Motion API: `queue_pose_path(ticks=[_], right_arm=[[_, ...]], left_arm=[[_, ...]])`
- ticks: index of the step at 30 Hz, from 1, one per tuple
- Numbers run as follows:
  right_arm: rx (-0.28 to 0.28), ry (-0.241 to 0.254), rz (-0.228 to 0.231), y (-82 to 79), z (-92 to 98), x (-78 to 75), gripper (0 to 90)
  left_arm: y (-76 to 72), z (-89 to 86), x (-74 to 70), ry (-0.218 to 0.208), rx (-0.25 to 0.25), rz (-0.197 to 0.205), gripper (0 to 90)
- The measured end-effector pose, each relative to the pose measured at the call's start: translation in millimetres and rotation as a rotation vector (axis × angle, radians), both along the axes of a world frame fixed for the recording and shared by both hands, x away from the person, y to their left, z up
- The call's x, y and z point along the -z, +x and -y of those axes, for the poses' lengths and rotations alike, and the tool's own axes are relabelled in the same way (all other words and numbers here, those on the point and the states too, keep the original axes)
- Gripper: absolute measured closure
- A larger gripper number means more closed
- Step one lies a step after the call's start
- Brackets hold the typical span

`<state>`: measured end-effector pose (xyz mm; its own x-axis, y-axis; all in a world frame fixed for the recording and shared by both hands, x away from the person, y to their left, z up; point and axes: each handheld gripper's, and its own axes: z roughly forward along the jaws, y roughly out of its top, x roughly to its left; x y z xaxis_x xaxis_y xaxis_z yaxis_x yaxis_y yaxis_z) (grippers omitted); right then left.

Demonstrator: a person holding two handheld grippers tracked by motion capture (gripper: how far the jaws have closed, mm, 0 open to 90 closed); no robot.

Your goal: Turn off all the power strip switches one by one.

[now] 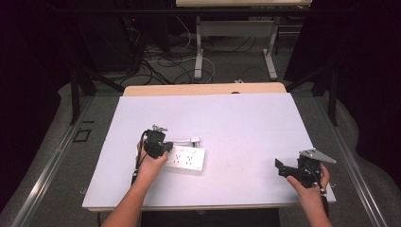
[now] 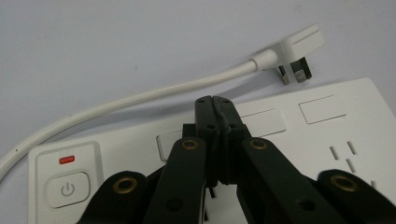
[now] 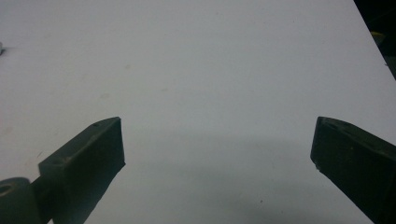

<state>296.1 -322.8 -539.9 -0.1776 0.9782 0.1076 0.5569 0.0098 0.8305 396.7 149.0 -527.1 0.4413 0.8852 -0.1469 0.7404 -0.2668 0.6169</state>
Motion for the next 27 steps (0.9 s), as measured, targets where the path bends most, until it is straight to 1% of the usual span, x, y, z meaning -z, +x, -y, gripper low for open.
queue_pose_path(ticks=[1,2,3,5,6,7,9,10,11,12,13,14,17,18,19,20,21,24,25,26,27], right_arm=[[-0.005,-0.004,-0.008,-0.3,0.2,-0.4,2.2],[-0.006,0.000,0.003,0.4,-0.4,0.6,2.2],[0.001,-0.004,0.013,0.8,-1.1,1.2,2.2],[0.000,-0.004,0.014,1.2,-1.1,1.3,2.2],[-0.007,-0.004,0.007,0.8,-0.5,0.9,2.2],[-0.006,0.004,0.002,0.6,-0.7,0.5,2.2],[-0.009,0.001,0.004,0.4,0.1,0.4,2.2],[-0.004,-0.002,-0.006,0.0,0.1,-0.3,2.2],[-0.003,-0.003,-0.012,-0.4,0.4,-0.7,2.2],[0.002,0.005,-0.013,-0.5,-0.4,-0.5,2.2],[-0.003,0.004,0.003,0.3,0.0,0.4,2.2],[-0.004,-0.002,-0.008,-0.4,0.1,-0.4,2.2],[-0.004,-0.001,-0.009,-0.4,-0.2,-0.3,2.2],[-0.004,-0.001,-0.009,-0.4,-0.2,-0.2,2.2],[-0.004,0.002,0.003,0.2,0.1,0.6,2.2],[-0.004,0.002,0.003,0.2,0.1,0.6,2.2],[-0.002,-0.001,-0.004,-0.2,0.3,0.1,2.2],[-0.003,-0.001,-0.005,-0.2,0.5,0.2,2.2],[-0.002,-0.002,-0.005,-0.1,0.4,0.3,2.2],[-0.006,-0.002,-0.009,-0.3,0.5,0.0,2.2],[-0.003,0.000,-0.011,-0.3,0.2,0.0,2.2]], left_arm=[[0.0,0.0,0.0,0.000,0.000,0.000,90.0],[-0.2,0.4,0.1,0.005,0.000,0.010,90.0],[-0.2,0.4,0.1,0.005,0.000,0.010,90.0],[-0.8,1.0,-1.3,0.007,0.008,0.008,90.0],[-1.6,2.9,-2.2,0.005,0.010,0.017,90.0],[-1.6,2.9,-2.2,0.005,0.010,0.017,90.0],[-3.2,5.4,-4.2,0.001,0.025,0.017,90.0],[-3.8,6.5,-5.0,-0.001,0.030,0.015,90.0],[-4.3,8.2,-4.9,-0.004,0.030,0.025,90.0],[-4.3,8.2,-4.9,-0.004,0.030,0.025,90.0],[-4.7,8.8,-6.2,-0.002,0.042,0.017,90.0],[-5.8,11.9,-6.6,-0.003,0.045,0.028,90.0],[-6.6,14.2,-7.5,-0.005,0.054,0.030,90.0],[-7.1,14.9,-8.4,-0.005,0.062,0.025,90.0],[-7.6,16.3,-8.3,-0.004,0.062,0.031,90.0],[-7.9,17.4,-8.4,-0.005,0.064,0.033,90.0],[-8.2,18.4,-8.5,-0.007,0.069,0.034,90.0],[-9.3,20.9,-8.9,-0.004,0.077,0.037,90.0],[-9.4,21.5,-9.1,-0.008,0.083,0.031,90.0],[-9.9,22.9,-8.6,-0.007,0.087,0.035,90.0],[-10.0,23.5,-8.7,-0.008,0.093,0.028,90.0]])
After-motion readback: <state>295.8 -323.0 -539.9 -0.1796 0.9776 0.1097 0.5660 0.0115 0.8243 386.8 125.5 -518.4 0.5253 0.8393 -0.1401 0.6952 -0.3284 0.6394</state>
